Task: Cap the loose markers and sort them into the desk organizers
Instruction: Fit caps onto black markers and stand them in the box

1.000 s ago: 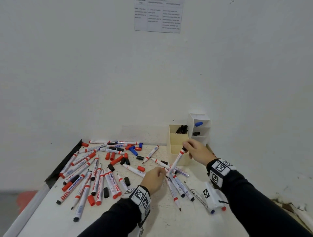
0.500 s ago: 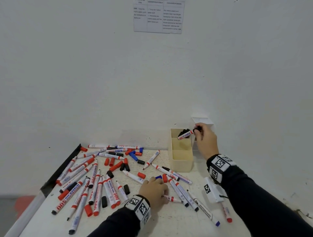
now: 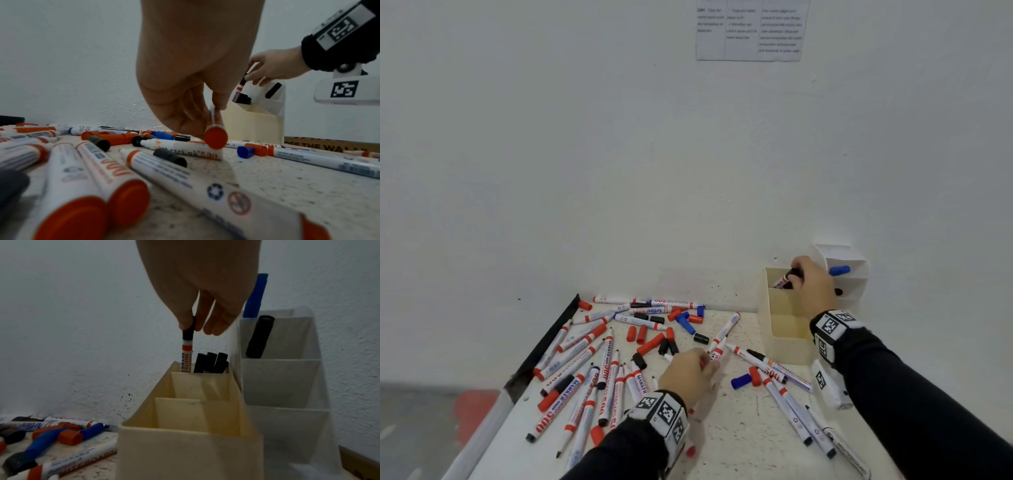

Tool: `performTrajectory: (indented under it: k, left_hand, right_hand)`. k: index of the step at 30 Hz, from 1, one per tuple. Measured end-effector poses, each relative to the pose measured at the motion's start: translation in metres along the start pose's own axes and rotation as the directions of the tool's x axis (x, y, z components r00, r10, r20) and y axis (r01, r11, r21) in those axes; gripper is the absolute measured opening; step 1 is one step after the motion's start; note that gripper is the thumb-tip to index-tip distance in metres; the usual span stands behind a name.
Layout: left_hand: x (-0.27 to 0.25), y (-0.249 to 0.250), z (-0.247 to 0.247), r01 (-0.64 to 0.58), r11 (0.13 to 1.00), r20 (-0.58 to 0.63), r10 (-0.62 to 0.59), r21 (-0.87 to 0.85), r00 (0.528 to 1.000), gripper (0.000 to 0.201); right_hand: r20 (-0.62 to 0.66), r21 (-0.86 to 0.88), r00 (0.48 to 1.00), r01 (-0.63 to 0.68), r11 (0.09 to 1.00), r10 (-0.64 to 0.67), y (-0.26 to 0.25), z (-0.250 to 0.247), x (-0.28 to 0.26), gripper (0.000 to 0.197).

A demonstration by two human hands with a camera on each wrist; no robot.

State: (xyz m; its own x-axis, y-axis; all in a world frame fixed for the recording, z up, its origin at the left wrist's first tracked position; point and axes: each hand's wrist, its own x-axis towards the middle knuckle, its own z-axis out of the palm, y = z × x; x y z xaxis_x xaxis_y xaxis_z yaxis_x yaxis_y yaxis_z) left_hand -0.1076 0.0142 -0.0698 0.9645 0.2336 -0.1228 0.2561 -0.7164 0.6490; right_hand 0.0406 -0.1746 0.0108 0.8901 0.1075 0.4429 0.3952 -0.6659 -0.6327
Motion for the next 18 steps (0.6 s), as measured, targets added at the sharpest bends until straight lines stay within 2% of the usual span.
performTrajectory:
  k: [2, 4, 6, 11, 15, 18]
  left_hand:
    - [0.002, -0.005, -0.007, 0.016, 1.000, -0.036, -0.016, -0.027, 0.999, 0.030]
    - [0.002, -0.009, -0.013, 0.035, 0.998, -0.067, -0.038, -0.047, 0.997, 0.030]
    - [0.002, -0.015, -0.019, 0.047, 0.997, -0.109, -0.054, -0.065, 0.993, 0.031]
    - [-0.001, -0.031, -0.038, 0.090, 0.989, -0.187, -0.111, -0.116, 0.976, 0.031]
    - [-0.006, -0.043, -0.052, 0.133, 0.984, -0.218, -0.157, -0.118, 0.963, 0.030]
    - [-0.008, -0.049, -0.057, 0.155, 0.978, -0.203, -0.182, -0.139, 0.962, 0.029]
  right_hand:
    - [0.040, -0.145, 0.999, 0.014, 0.989, -0.008, 0.001, 0.006, 0.002, 0.022]
    - [0.150, -0.381, 0.988, 0.028, 0.924, 0.031, 0.002, 0.010, 0.000, 0.029]
    - [0.234, -0.514, 0.966, 0.025, 0.857, 0.112, 0.002, 0.015, -0.003, 0.038]
    - [0.366, -0.563, 0.896, -0.004, 0.827, 0.253, -0.008, 0.033, -0.008, 0.059]
    - [0.362, -0.600, 0.890, -0.005, 0.800, 0.278, -0.014, 0.041, -0.006, 0.066]
    - [0.312, -0.564, 0.872, -0.150, 0.812, 0.377, -0.018, 0.038, -0.004, 0.068]
